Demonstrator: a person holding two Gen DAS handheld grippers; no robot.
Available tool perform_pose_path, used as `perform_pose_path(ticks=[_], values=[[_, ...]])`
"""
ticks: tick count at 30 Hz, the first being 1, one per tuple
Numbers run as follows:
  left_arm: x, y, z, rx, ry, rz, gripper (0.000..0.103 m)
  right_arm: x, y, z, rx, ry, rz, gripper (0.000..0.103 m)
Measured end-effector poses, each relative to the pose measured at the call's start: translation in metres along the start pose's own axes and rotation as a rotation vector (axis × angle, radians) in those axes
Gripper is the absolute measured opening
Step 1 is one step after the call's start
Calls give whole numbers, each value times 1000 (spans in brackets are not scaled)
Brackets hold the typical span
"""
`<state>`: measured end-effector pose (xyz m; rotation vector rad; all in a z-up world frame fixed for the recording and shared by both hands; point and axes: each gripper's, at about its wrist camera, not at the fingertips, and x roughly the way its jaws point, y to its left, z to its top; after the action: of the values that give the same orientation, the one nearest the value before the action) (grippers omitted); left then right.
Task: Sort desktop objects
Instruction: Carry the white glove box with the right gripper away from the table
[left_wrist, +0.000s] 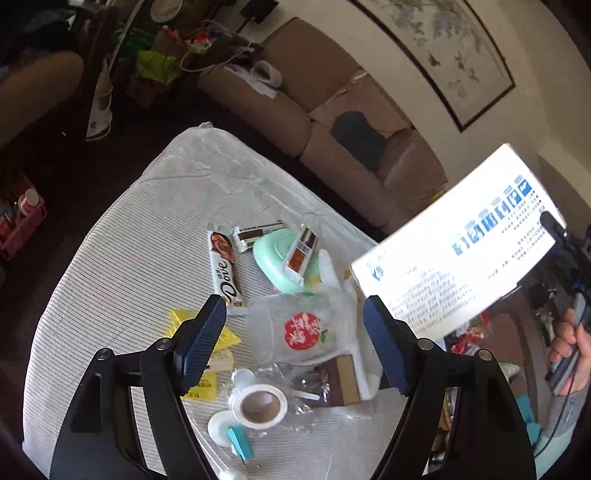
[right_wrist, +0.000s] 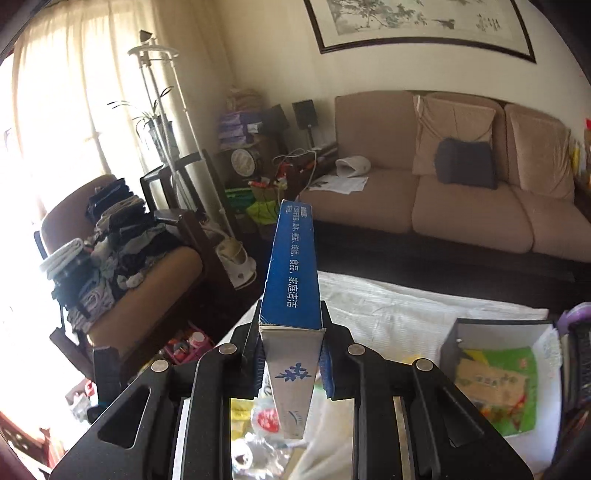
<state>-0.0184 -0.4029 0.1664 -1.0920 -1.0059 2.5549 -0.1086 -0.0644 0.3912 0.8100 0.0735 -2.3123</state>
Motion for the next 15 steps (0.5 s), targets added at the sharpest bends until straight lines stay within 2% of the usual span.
perform_pose_path(ticks=[2, 4, 6, 8, 9, 12, 15], values=[[-12, -12, -14, -23, -21, -32, 80, -34, -1, -20, -27, 34, -47, 23], [-21, -22, -42, -33, -25, -49, 80, -60, -3, -46, -59, 86, -107, 23], [-22, -25, -83, -61, 19, -68, 81, -77, -11, -76, -85, 159, -175, 23], [-15, -31, -126, -89, 111, -133, 81, -91, -20, -107, -117, 218, -248, 23], [-11, -37, -143, -85, 152, -142, 81, -96, -24, -123, -141, 242, -288, 23], [-6, -58, -186, -19, 240, -77, 81, -101, -24, -171, -238, 274, -387, 23], [-12, -69, -213, -13, 286, -63, 80, -92, -17, -227, -301, 277, -414, 23]])
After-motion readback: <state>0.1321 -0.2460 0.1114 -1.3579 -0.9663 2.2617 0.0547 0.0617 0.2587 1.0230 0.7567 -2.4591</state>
